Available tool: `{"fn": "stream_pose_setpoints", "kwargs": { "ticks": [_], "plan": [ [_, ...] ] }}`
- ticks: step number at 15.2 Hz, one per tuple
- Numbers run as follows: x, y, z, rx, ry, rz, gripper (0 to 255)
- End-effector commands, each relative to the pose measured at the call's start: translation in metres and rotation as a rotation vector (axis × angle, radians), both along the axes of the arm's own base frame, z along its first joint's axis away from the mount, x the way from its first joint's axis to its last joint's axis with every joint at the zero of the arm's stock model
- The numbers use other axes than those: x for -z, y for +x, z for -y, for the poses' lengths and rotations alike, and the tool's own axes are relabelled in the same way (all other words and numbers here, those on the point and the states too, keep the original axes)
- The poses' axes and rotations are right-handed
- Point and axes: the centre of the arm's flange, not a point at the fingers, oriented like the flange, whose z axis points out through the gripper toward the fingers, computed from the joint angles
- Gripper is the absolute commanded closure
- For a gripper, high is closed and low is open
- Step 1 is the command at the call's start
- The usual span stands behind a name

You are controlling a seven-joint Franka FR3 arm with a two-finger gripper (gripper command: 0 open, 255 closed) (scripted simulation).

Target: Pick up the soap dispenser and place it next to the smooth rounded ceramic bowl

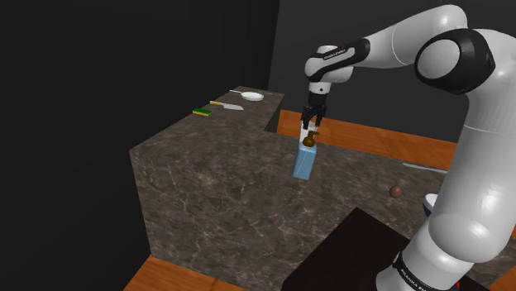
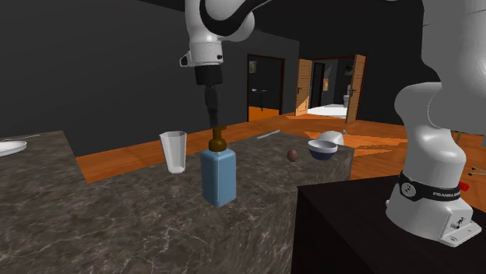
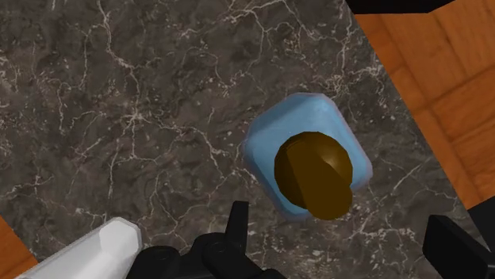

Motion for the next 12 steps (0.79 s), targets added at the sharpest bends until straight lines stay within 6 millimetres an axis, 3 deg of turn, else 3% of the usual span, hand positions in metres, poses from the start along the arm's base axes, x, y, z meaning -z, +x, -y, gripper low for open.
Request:
{"fn": "stream_pose_setpoints", "kwargs": {
  "ticks": [1, 5, 12],
  "plan": [
    [0.011, 0.000, 0.001, -0.001, -0.001, 0.001, 0],
    [0.035, -0.001, 0.001, -0.001, -0.001, 0.001, 0],
    [0.035, -0.001, 0.001, -0.001, -0.001, 0.001, 0]
  ]
}}
